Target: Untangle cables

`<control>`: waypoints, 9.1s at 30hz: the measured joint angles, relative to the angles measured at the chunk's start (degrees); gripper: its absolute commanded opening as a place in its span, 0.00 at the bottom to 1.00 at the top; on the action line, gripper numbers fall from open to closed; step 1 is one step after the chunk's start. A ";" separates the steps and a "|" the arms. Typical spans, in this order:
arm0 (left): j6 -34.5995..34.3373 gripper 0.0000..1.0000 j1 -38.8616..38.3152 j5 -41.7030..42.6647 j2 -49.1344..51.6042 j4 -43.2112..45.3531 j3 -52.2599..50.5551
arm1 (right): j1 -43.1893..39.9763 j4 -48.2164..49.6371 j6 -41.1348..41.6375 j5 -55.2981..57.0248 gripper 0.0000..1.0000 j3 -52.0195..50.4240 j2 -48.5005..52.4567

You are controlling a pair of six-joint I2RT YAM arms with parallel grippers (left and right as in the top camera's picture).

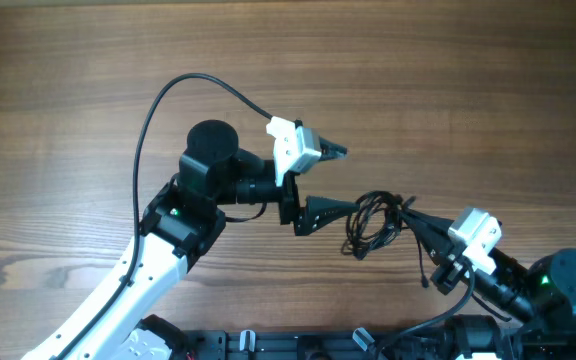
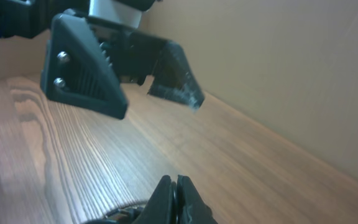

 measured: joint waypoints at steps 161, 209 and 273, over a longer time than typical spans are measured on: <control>-16.87 0.04 -5.44 -6.38 3.17 12.98 0.11 | -0.52 9.79 2.86 2.51 0.78 0.11 1.64; -19.30 1.00 -9.81 -20.26 14.75 -5.57 0.17 | -0.09 2.16 36.28 49.07 1.00 0.50 17.05; -53.75 1.00 -17.97 -24.00 33.38 8.63 0.33 | -0.11 1.60 32.85 45.40 1.00 0.50 17.05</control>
